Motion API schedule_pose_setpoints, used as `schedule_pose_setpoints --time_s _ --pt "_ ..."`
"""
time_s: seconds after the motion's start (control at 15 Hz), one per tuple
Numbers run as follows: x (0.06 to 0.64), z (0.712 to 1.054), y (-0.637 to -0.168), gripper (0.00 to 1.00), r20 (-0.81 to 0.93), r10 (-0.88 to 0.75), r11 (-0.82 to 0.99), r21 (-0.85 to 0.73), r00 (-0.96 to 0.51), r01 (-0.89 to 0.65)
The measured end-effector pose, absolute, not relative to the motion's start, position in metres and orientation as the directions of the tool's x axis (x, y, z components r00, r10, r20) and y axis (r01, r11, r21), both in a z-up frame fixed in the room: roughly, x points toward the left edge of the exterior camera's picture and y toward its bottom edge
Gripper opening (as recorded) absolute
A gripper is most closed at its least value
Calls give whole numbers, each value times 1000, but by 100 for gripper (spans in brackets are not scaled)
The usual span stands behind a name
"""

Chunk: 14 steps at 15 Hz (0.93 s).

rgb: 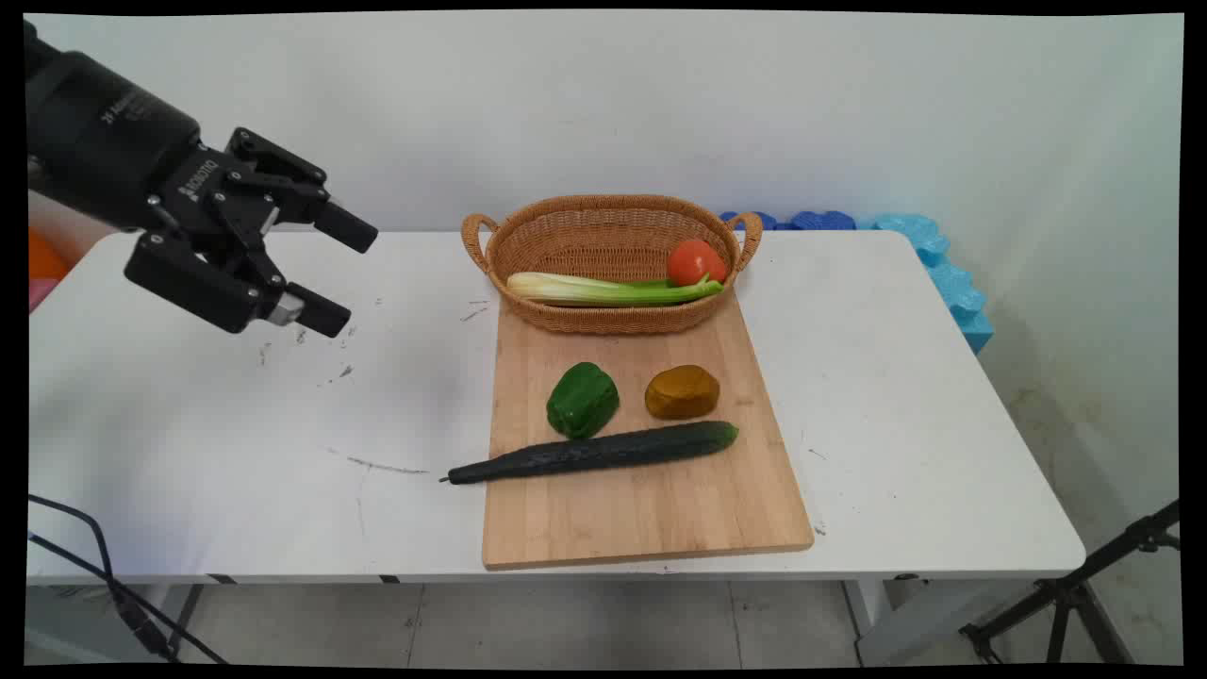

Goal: Pick up the cucumber from the cutting board

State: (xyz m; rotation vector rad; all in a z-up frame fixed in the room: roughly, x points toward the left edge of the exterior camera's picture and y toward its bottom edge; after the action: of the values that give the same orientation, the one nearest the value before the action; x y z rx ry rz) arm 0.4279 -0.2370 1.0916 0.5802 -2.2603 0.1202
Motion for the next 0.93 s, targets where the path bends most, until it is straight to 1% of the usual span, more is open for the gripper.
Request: schedule_pose_setpoints --time_s 0.4,0.6,0.93 --pt "410 1087 -248 100 714 -392 872 87 -580 -481" --pt "390 1078 -260 100 705 -419 850 83 -573 -520" --pt "351 1046 -287 100 651 -500 795 84 -571 -601"
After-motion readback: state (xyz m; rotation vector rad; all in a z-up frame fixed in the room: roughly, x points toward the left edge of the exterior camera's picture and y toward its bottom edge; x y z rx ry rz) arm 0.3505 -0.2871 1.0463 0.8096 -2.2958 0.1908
